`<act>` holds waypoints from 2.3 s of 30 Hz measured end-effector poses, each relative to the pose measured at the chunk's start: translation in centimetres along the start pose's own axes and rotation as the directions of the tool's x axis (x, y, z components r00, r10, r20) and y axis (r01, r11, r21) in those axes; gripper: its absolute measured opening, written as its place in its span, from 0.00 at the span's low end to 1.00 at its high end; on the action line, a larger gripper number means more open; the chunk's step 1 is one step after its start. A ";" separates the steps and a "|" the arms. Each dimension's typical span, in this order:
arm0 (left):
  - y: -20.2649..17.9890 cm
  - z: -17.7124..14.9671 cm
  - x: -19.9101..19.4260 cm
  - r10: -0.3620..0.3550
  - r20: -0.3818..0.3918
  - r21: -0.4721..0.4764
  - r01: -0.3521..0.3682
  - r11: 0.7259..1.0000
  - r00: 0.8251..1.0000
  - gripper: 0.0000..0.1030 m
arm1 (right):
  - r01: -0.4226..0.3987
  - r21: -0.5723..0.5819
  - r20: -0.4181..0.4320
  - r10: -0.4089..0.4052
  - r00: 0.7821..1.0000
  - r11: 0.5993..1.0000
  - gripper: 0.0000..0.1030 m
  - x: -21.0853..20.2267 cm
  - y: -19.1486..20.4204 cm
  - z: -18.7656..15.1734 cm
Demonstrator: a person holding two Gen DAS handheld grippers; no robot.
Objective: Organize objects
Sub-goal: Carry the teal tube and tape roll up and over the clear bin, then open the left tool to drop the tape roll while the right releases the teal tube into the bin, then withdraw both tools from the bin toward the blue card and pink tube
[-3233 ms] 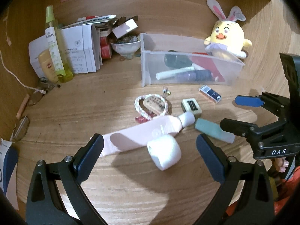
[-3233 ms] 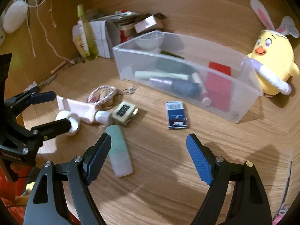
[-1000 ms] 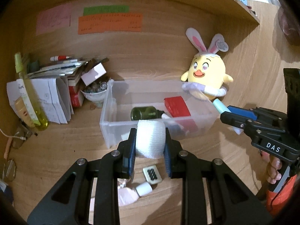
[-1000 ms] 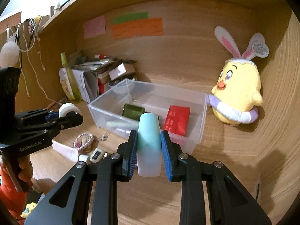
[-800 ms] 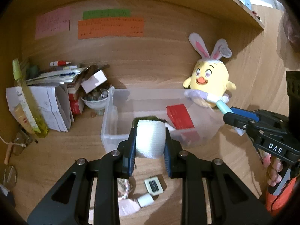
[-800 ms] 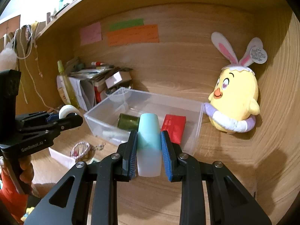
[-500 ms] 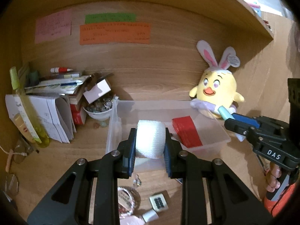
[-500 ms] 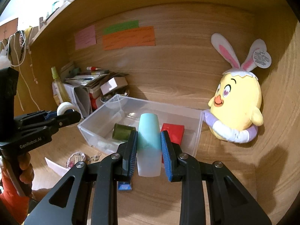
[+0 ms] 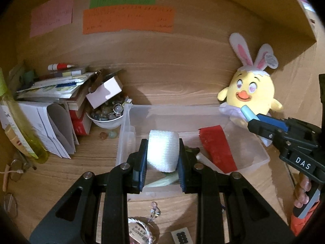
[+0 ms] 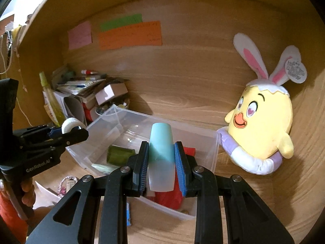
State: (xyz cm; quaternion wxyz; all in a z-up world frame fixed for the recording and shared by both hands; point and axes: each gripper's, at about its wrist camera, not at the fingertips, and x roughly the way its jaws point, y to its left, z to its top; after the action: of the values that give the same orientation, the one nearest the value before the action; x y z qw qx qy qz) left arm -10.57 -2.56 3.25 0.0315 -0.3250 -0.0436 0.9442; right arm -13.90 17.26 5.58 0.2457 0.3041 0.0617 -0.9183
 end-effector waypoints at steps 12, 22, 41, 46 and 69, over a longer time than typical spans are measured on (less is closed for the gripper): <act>1.2 -0.7 3.6 0.030 -0.081 -0.009 -0.031 0.999 0.996 0.25 | 0.042 0.021 -0.124 -0.039 0.992 0.999 0.22 5.2 -1.2 -1.7; 0.8 -0.8 3.5 0.024 -0.080 0.020 -0.022 1.000 0.996 0.33 | 0.064 0.019 -0.175 -0.060 0.983 0.998 0.22 7.0 -1.3 -2.5; -0.5 -1.1 0.0 0.029 -0.021 0.057 -0.028 0.998 0.999 0.91 | 0.104 -0.056 -0.082 -0.108 0.991 0.993 0.71 3.1 0.5 -1.9; -0.1 -1.3 -1.3 0.039 -0.016 0.036 -0.038 0.999 0.999 0.94 | 0.103 -0.064 -0.052 -0.107 0.993 0.993 0.79 0.9 1.1 -1.9; 2.1 -6.5 -6.8 0.124 -0.013 0.088 -0.122 0.989 0.992 0.98 | 0.018 -0.098 -0.023 -0.021 1.000 0.995 0.81 -3.8 4.5 -4.9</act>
State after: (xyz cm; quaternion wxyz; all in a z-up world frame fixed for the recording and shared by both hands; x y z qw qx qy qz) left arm -1.28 -4.85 2.02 -0.0122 -0.3339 0.0178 0.9424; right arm -6.47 16.19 4.03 0.2506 0.3022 0.1124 -0.9128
